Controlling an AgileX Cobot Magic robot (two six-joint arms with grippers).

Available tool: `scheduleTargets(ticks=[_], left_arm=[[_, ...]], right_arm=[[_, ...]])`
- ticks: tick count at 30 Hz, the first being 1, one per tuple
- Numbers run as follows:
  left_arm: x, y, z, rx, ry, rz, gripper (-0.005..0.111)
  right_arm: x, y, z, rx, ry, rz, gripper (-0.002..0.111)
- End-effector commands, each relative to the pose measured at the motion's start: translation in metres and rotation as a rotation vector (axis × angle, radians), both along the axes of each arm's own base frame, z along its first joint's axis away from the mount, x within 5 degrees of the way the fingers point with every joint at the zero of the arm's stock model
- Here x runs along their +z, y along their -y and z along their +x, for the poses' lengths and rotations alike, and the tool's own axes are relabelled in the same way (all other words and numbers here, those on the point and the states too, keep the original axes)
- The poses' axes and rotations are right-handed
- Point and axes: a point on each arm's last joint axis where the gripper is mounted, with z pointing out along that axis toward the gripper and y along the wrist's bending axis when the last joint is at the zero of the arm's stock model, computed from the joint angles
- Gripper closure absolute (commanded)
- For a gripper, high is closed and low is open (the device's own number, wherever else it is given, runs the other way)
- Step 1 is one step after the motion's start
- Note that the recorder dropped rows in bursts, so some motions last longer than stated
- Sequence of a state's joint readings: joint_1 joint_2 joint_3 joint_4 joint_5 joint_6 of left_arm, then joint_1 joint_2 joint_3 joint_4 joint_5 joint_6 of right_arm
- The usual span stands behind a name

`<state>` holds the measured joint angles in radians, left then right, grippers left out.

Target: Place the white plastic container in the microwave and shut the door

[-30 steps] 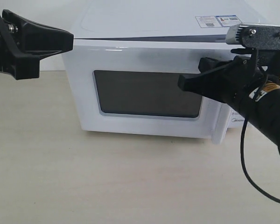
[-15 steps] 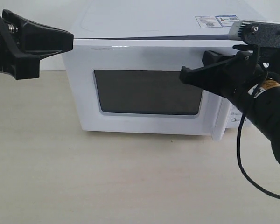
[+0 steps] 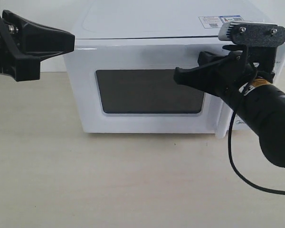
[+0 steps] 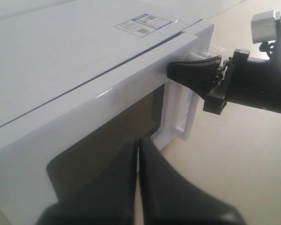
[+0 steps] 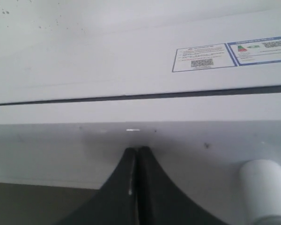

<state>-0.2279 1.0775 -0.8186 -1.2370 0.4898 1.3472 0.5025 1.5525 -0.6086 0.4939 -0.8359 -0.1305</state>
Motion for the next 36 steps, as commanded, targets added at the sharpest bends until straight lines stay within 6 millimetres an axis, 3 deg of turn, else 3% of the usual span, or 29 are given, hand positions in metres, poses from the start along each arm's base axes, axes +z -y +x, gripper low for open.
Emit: scheduleTargets(ticks=[1,12,20,27,36], left_arm=[[0.000,0.000,-0.001,0.000,-0.004,-0.006,0.103],[0.000,0.000,-0.001,0.000,-0.004,-0.006,0.103],[0.000,0.000,-0.001,0.000,-0.004,-0.006,0.103],[0.000,0.000,-0.001,0.000,-0.004,-0.006,0.103],[0.000,0.000,-0.001,0.000,-0.004,-0.006,0.103]], right_arm=[[0.001,0.001,0.008,-0.047,0.014,0.007,0.109],[0.006,0.001,0.004,-0.020,-0.033,-0.007,0.109],[0.045,0.003,-0.029,0.134,-0.124,-0.026,0.109],[0.053,0.005,-0.050,0.221,-0.226,-0.013,0.109],[0.053,0.021,-0.083,0.238,-0.201,-0.006,0.109]])
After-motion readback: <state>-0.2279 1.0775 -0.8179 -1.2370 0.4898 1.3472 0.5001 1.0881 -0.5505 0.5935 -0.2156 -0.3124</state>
